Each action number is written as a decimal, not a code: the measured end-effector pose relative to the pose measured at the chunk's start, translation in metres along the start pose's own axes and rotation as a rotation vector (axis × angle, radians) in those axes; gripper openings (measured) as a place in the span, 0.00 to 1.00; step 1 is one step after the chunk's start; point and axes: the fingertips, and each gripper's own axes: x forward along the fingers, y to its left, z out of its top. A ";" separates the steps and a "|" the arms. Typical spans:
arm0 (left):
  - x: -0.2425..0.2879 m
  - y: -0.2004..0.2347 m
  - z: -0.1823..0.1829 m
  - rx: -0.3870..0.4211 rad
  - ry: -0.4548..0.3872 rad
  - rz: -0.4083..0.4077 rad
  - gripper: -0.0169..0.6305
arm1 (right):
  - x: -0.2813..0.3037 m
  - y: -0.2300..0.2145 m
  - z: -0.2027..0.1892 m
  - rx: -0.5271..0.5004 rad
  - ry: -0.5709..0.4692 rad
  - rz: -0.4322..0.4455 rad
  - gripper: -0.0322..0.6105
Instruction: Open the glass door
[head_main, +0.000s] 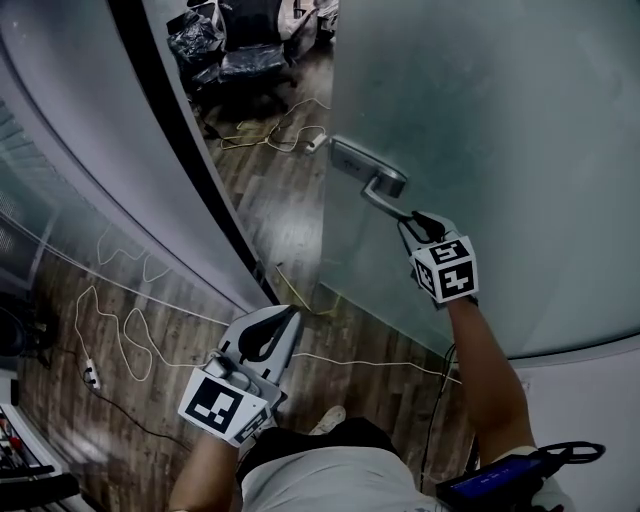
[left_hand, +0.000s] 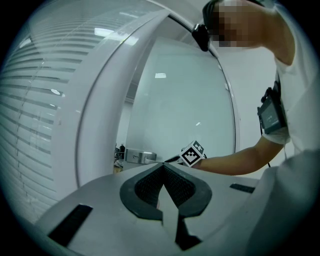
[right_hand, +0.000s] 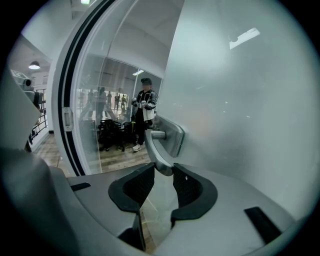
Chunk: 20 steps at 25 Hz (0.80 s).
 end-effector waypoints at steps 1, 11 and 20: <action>0.000 -0.002 0.000 0.001 -0.001 0.003 0.03 | 0.002 -0.005 -0.001 0.001 0.000 -0.009 0.24; -0.007 0.000 0.003 -0.004 -0.007 0.034 0.03 | 0.020 -0.047 0.003 0.004 0.027 -0.112 0.24; -0.013 0.005 0.002 0.003 -0.010 0.014 0.03 | -0.009 -0.041 0.012 0.025 -0.043 -0.171 0.24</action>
